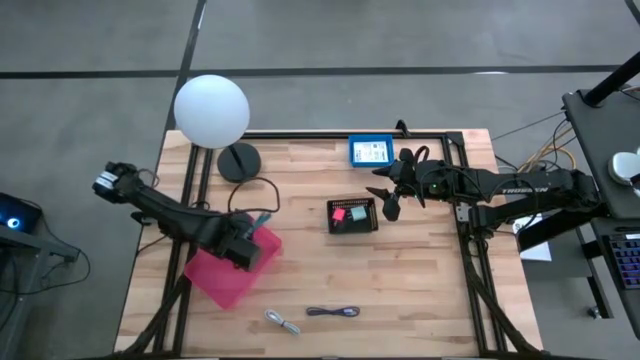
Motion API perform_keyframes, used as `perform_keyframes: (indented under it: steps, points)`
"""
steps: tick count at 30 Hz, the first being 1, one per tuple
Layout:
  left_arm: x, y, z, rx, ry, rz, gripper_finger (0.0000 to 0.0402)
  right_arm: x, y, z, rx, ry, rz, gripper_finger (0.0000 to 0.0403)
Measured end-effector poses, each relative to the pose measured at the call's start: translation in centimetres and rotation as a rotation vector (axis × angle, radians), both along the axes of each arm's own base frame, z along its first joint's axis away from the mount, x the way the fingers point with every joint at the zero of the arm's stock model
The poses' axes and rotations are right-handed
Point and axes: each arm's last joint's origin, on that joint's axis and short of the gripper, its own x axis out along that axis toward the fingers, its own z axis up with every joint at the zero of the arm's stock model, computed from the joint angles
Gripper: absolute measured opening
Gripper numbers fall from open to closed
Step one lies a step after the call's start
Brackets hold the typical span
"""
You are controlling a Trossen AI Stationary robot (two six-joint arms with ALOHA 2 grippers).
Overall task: Pick and place items into bin
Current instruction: Put the blue stripes charger cable into the pink bin
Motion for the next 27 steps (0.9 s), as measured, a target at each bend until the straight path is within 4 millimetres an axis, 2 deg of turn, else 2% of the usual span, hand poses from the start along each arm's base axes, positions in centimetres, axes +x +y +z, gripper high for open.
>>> perform_keyframes:
  steps: [10,27]
  points:
    - [-2.2,-0.1,-2.9,-0.062,0.128,0.068,0.0007,0.0,0.0,0.0,-0.006,0.004,0.003,0.0228]
    - [-3.4,0.1,-7.2,-0.05,0.203,0.097,0.0007,0.0,0.0,0.0,-0.007,0.004,0.003,0.0228]
